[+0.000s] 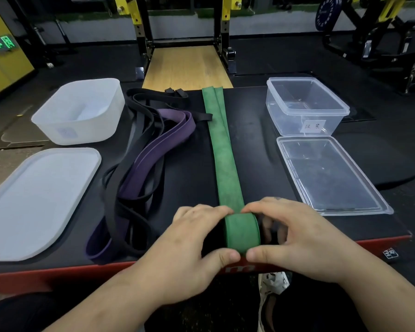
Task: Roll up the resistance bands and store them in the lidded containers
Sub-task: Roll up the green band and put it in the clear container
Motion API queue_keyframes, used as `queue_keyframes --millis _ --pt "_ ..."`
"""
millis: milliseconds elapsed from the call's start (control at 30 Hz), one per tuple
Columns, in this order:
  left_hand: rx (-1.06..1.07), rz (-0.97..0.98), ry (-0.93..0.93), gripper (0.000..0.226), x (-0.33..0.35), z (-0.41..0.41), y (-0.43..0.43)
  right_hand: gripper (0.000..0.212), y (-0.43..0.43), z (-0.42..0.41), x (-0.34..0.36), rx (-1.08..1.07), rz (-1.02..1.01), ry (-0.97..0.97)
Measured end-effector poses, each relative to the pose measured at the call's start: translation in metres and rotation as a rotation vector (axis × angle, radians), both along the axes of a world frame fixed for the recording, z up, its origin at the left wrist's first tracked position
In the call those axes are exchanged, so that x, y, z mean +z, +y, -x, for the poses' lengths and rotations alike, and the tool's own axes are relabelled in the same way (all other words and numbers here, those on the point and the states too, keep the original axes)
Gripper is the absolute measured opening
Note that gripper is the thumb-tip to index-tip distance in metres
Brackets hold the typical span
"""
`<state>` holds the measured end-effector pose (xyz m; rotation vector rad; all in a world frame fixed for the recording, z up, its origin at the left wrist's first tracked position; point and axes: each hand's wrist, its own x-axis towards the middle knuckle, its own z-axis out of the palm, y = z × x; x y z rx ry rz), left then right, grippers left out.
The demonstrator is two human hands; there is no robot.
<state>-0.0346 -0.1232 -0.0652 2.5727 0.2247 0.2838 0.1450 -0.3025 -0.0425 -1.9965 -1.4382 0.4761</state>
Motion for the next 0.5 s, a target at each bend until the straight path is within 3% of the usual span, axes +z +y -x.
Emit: queue_keyframes --millis 200,400,500 --pt "0.013 0.031 -0.048 0.079 0.0026 0.0022 -0.0028 0.06 0.0022 -0.0011 -0.0013 0.006 -0.017 0.042" --pt "0.039 -0.014 -0.055 0.069 0.0016 -0.0048 0.0027 0.07 0.0005 -0.0009 -0.003 -0.035 -0.055 0.164" --pt "0.042 -0.032 -0.047 0.074 0.0012 -0.0067 0.0042 0.063 0.0045 -0.0035 -0.0055 -0.041 -0.045 0.164"
